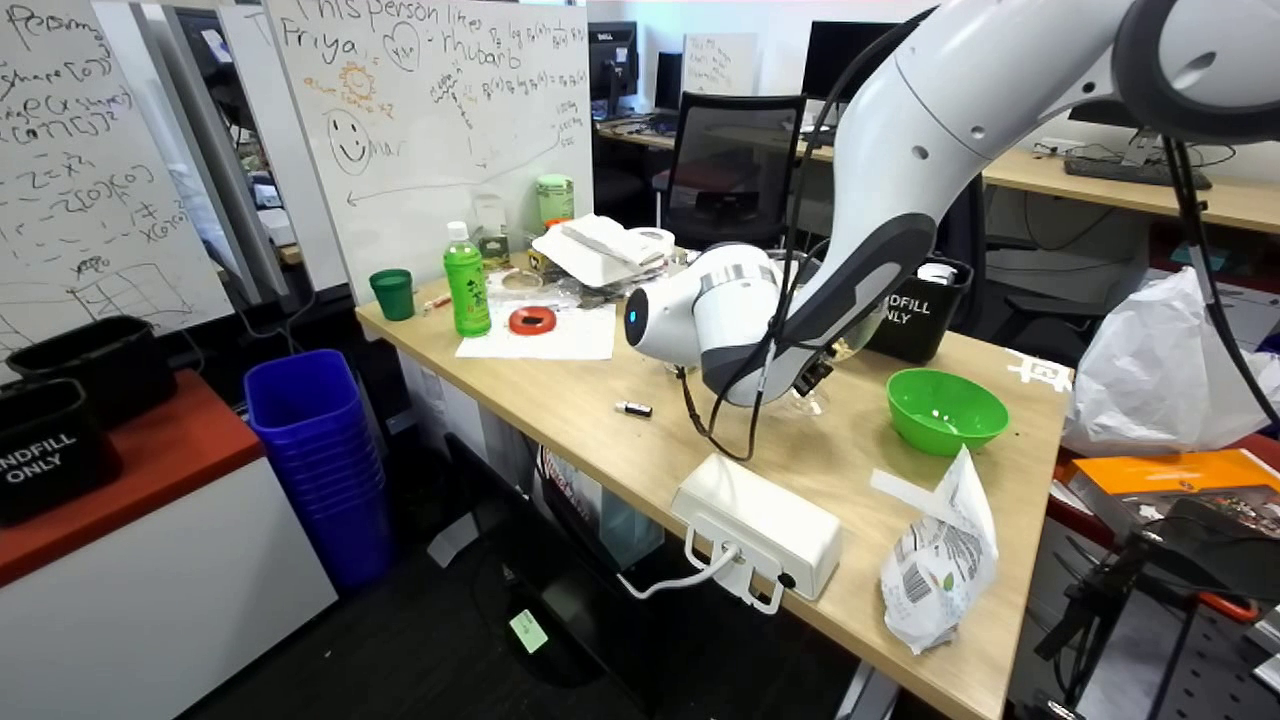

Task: Pour the contents in the wine glass into the green bowl

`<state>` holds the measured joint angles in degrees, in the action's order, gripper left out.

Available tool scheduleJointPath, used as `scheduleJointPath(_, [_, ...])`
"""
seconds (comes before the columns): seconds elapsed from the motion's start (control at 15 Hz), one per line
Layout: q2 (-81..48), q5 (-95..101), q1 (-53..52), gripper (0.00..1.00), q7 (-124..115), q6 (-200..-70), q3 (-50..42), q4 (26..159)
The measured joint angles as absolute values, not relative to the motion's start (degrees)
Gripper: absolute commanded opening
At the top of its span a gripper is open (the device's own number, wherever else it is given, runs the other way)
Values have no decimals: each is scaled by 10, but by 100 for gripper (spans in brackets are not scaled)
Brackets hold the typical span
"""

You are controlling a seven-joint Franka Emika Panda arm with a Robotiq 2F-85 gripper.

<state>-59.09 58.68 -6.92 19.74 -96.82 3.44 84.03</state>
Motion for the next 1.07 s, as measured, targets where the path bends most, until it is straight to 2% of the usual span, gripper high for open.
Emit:
scheduleJointPath(0.53, [-560, 479, -47, 4, 196, -983, 46, 839])
scheduleJointPath(1.07, [-466, 318, 21, 4, 209, -1102, 48, 886])
